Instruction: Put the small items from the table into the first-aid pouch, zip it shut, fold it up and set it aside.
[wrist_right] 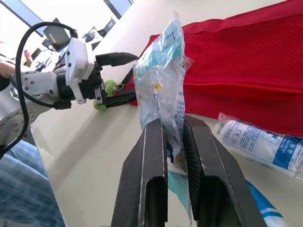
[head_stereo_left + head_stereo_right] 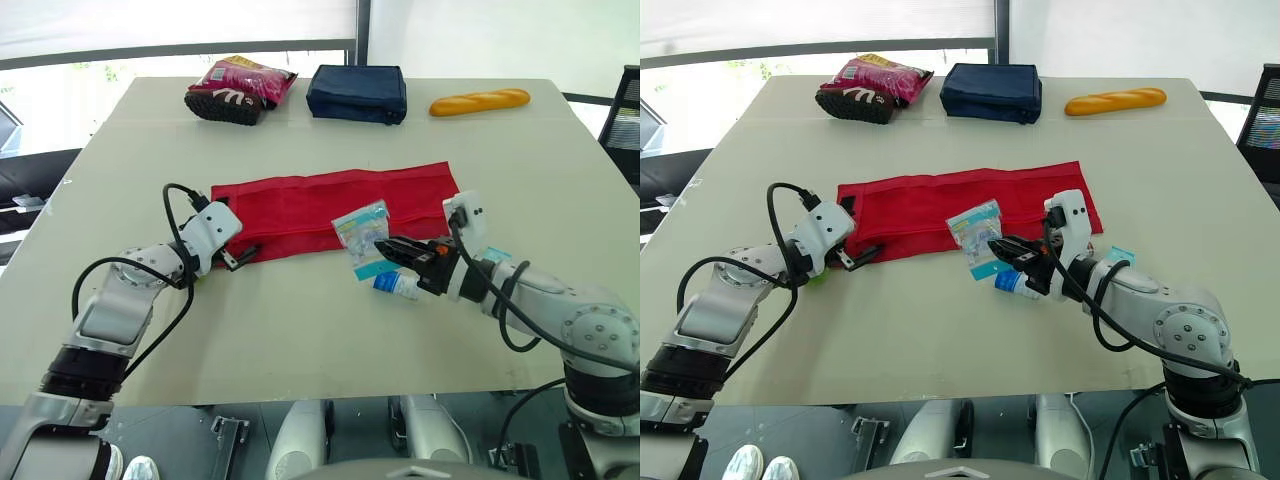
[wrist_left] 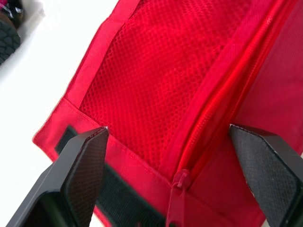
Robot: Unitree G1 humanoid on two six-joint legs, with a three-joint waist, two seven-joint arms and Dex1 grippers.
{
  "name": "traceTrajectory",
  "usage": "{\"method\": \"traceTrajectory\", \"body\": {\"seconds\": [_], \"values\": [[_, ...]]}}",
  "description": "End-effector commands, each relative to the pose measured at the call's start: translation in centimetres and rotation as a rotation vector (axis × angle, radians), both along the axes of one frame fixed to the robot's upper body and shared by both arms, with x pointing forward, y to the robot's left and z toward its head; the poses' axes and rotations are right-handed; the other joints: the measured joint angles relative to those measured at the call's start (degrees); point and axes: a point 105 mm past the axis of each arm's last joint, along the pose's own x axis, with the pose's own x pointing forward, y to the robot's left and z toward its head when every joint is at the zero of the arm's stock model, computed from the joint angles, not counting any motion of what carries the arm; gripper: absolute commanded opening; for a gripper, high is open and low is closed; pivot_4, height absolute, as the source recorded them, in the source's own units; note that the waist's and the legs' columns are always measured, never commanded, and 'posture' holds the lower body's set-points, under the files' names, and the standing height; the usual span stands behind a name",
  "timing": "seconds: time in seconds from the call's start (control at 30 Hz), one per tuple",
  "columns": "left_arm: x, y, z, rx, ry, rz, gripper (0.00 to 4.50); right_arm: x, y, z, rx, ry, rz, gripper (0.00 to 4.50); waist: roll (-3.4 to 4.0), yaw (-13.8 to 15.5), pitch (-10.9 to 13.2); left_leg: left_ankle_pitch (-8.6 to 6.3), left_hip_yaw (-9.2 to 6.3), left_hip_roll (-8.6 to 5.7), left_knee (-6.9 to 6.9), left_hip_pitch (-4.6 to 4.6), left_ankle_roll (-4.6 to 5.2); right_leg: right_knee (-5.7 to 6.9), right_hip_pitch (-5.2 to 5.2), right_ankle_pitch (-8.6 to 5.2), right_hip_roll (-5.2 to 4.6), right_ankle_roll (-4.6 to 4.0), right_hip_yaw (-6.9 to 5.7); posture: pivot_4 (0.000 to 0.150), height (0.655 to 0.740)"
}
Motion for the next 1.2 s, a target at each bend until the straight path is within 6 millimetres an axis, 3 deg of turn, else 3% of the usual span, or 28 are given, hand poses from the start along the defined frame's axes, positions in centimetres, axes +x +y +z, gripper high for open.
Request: {"method": "traceTrajectory", "body": {"seconds": [0.03,0.07,0.17,0.43,0.67,0.93,1.2], "values": [[0.6,1.0,0.8,0.113,-0.051,0.006,4.31,-0.6,0.2,1.0,0.016,-0.055,0.01,0.0,0.0,-0.01,0.0,0.0,0.01,0.0,0.01,0.01,0.0,0.01,0.0,0.0,0.0,0.01,0.01,0.15,0.7134],[0.8,0.9,0.8,0.109,-0.056,0.006,4.31,-0.6,0.3,1.1,0.015,-0.057,0.009,0.0,0.0,-0.01,0.0,0.0,0.01,0.01,0.05,0.01,0.01,0.03,0.0,0.0,0.01,0.01,0.0,0.15,0.7134],[1.2,0.4,0.7,0.097,-0.06,-0.013,3.55,-0.6,0.4,1.1,0.011,-0.061,0.01,0.0,0.0,-0.06,0.0,0.0,0.02,0.01,0.08,0.04,0.01,0.09,0.0,0.0,0.02,0.02,0.0,0.15,0.7134],[0.7,-2.0,0.6,0.014,-0.017,-0.128,0.05,-0.9,1.0,0.8,0.002,-0.053,0.042,0.0,0.0,-0.02,0.0,0.0,0.0,0.01,0.1,0.0,0.01,0.11,0.0,0.01,0.0,0.0,-0.02,0.15,0.7134],[0.3,-5.9,1.0,-0.106,0.01,-0.27,0.05,-0.4,2.7,-0.6,0.012,0.04,0.064,0.0,-0.01,0.01,0.0,0.01,-0.02,-0.01,0.23,0.0,0.01,0.21,0.01,0.02,0.0,0.0,-0.01,0.15,0.7134],[-0.9,-9.8,1.1,-0.213,0.054,-0.437,0.05,1.2,2.8,-2.8,-0.024,0.184,0.002,0.0,-0.03,-0.06,-0.01,0.01,-0.03,-0.02,0.27,0.0,0.01,0.25,0.02,0.03,0.01,-0.01,0.0,0.15,0.7134],[-1.6,-10.3,1.2,-0.24,0.089,-0.503,0.05,2.7,3.8,-4.0,-0.04,0.283,-0.024,0.0,-0.02,-0.21,-0.01,0.01,-0.04,-0.03,0.28,0.03,0.01,0.29,0.02,0.03,0.05,-0.01,0.0,0.15,0.7134]]}}
